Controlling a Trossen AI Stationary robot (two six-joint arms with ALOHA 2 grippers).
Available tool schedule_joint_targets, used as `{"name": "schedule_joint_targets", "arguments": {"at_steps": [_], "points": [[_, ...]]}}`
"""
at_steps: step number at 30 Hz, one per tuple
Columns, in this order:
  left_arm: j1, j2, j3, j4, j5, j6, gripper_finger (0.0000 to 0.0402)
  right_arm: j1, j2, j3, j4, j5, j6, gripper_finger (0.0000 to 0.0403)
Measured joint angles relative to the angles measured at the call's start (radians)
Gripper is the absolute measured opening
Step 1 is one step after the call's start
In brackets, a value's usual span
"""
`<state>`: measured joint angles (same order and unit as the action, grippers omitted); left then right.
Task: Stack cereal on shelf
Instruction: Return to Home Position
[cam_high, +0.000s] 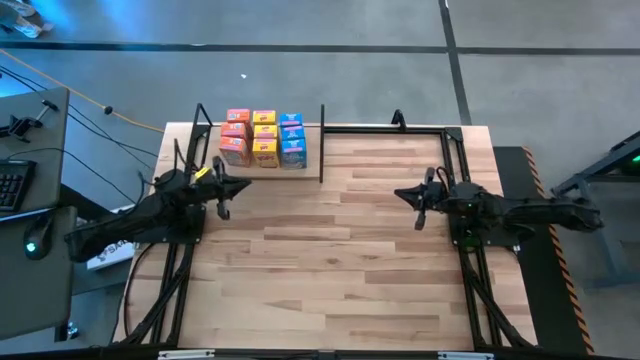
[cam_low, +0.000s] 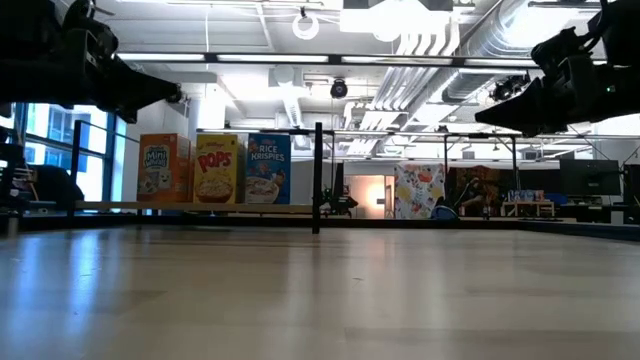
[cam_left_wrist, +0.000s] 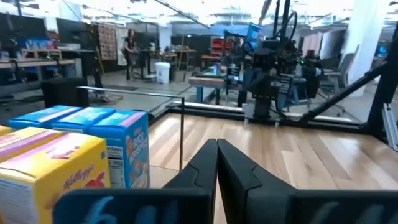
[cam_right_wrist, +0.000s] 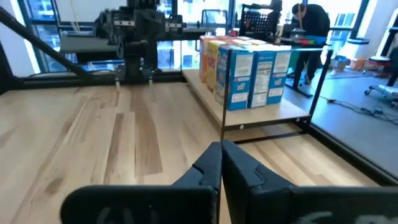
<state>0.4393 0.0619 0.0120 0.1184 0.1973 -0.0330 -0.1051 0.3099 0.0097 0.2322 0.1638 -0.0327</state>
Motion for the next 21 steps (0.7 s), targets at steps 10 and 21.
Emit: {"name": "schedule_joint_targets", "arguments": {"at_steps": [10,21], "points": [[-0.035,-0.058,0.0,-0.107,-0.203,-0.026,0.0027,0.0,-0.141,0.0,-0.144,0.086,0.002,0.0],[-0.061,-0.02,0.0,-0.106,-0.236,-0.045,0.0033,0.0,-0.179,-0.001,-0.171,0.143,0.025,0.0]]}}
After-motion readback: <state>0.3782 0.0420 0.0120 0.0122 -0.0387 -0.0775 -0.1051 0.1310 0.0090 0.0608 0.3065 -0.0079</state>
